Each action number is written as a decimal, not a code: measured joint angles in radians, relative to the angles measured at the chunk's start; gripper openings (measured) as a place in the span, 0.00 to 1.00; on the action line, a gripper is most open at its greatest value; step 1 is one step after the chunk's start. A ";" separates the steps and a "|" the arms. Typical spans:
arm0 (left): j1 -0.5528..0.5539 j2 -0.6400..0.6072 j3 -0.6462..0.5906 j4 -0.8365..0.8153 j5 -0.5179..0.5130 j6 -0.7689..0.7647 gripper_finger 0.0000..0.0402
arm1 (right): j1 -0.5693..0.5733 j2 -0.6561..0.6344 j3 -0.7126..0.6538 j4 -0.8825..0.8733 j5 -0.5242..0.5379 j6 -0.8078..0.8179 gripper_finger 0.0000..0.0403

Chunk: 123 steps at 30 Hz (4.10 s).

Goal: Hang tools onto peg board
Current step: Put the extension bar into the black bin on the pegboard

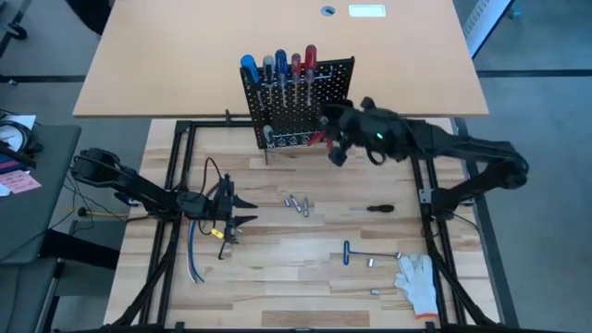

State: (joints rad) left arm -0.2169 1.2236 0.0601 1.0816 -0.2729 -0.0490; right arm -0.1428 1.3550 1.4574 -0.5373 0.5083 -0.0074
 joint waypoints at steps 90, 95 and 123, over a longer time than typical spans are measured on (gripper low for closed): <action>-0.031 0.000 0.109 -0.351 -0.021 0.078 0.36 | 0.343 0.502 -0.388 0.185 -0.091 0.806 0.13; -0.031 0.000 0.109 -0.354 -0.021 0.048 0.36 | 0.404 0.315 -0.344 0.195 -0.022 0.680 0.13; -0.031 0.000 0.109 -0.391 -0.020 -0.029 0.36 | -0.071 0.210 0.189 -0.458 0.088 0.522 0.15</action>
State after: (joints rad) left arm -0.2474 1.2236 0.1692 0.6907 -0.2932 -0.0779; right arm -0.2137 1.5647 1.6463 -0.9950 0.5964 0.5146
